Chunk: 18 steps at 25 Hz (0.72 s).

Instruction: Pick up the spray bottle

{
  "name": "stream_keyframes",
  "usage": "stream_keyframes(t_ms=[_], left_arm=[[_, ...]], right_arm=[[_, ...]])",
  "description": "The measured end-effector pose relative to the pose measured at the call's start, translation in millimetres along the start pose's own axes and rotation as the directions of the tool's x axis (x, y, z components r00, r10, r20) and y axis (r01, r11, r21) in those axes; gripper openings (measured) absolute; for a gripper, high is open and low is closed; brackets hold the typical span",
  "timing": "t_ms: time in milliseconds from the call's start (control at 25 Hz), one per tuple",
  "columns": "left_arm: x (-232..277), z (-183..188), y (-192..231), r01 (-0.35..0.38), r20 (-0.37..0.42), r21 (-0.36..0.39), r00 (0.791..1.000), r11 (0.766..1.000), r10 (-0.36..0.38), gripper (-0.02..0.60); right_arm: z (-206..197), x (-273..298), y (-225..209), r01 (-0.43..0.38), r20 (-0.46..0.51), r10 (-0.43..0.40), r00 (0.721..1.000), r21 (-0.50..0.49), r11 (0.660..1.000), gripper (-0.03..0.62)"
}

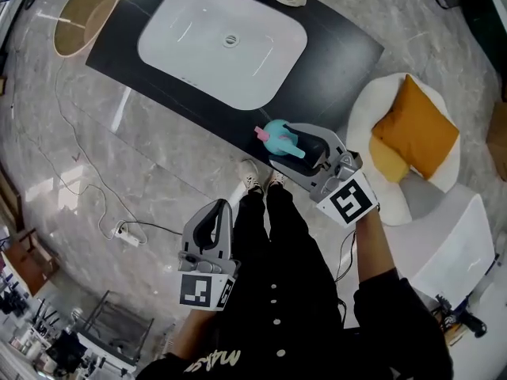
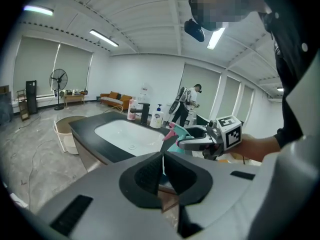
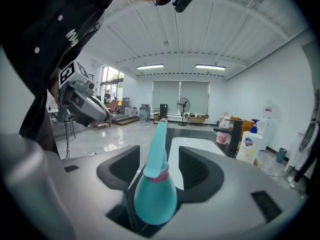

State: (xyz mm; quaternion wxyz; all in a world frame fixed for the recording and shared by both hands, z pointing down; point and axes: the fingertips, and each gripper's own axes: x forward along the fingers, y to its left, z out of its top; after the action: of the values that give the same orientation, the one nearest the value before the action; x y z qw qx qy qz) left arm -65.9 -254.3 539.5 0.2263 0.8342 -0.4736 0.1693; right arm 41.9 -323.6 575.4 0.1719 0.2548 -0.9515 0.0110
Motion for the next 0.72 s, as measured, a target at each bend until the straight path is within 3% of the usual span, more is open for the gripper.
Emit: stream_keyframes(t_ms=[160, 360, 560, 720], left_arm=[[5, -18, 3, -0.020, -0.035, -0.019, 0.999, 1.000, 0.020, 0.017], [11, -33, 5, -0.044, -0.064, -0.033, 0.997, 0.998, 0.042, 0.017], [9, -32, 4, -0.053, -0.057, -0.029, 0.997, 0.998, 0.051, 0.017], [6, -19, 7, -0.051, -0.025, -0.013, 0.998, 0.999, 0.051, 0.017]], right_arm=[[-10, 13, 2, -0.024, 0.027, 0.024, 0.999, -0.001, 1.000, 0.222], [-10, 16, -2, -0.011, 0.089, 0.008, 0.996, 0.029, 1.000, 0.138], [-7, 18, 4, -0.013, 0.082, 0.014, 0.997, -0.007, 1.000, 0.135], [1, 16, -6, 0.039, 0.053, -0.040, 0.998, 0.013, 0.999, 0.133]])
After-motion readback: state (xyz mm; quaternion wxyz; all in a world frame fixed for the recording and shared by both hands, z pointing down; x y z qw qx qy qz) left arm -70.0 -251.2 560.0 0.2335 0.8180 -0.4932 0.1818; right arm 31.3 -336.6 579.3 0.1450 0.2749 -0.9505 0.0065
